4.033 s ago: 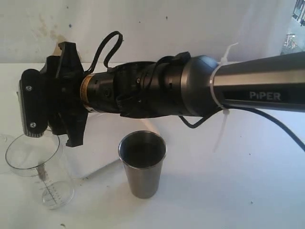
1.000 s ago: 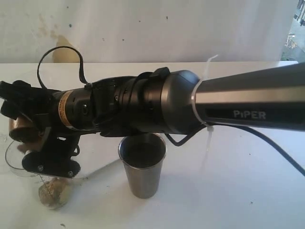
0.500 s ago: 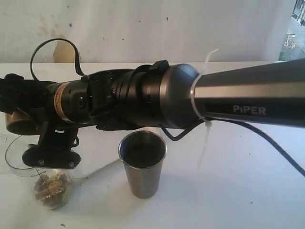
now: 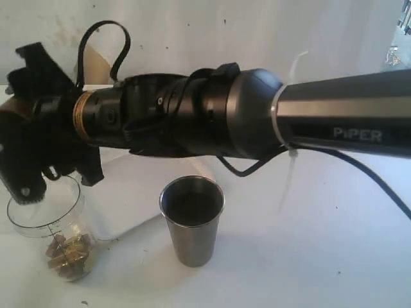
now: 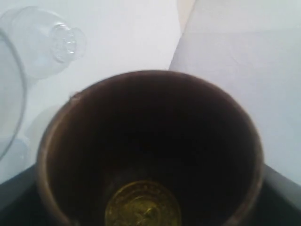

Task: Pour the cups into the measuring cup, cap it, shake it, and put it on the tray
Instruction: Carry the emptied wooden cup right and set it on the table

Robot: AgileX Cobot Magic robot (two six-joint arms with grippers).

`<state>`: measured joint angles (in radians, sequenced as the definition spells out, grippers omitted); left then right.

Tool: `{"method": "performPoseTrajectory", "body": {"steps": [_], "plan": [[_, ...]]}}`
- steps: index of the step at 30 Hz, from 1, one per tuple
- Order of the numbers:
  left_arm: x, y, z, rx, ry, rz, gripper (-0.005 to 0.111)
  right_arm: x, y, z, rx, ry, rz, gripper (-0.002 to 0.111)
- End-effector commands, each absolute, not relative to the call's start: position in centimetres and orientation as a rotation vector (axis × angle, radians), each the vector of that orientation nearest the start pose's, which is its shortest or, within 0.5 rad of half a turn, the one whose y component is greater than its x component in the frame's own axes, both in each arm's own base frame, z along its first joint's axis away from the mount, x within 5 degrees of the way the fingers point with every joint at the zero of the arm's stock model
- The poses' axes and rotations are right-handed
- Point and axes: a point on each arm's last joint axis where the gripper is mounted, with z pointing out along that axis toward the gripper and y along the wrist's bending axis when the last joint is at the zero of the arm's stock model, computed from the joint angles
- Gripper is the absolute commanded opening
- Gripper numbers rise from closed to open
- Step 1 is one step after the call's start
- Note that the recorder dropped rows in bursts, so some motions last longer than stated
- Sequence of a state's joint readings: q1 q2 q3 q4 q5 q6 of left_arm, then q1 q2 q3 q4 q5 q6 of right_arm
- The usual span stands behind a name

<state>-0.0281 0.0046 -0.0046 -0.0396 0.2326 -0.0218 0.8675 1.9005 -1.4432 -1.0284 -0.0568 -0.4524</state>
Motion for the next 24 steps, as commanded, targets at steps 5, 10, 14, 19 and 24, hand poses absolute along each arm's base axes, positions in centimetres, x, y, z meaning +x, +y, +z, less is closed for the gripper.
{"method": "performPoseTrajectory", "body": {"steps": [5,10,14,19,24], "plan": [[5.5,-0.3,19.2,-0.019,1.717,-0.081,0.0,29.6,32.9,32.1,-1.668,0.737,-0.389,0.0],[5.5,-0.3,19.2,-0.019,1.717,-0.081,0.0,28.5,34.5,30.2,-1.929,0.372,-0.727,0.0],[5.5,-0.3,19.2,-0.019,1.717,-0.081,0.0,27.9,35.5,29.1,-2.02,0.127,-0.857,0.0],[5.5,-0.3,19.2,-0.019,1.717,-0.081,0.0,27.7,35.9,28.7,-2.027,0.028,-0.88,0.0],[5.5,-0.3,19.2,-0.019,1.717,-0.081,0.0,27.8,35.9,28.6,-2.036,0.006,-0.894,0.0]]}}
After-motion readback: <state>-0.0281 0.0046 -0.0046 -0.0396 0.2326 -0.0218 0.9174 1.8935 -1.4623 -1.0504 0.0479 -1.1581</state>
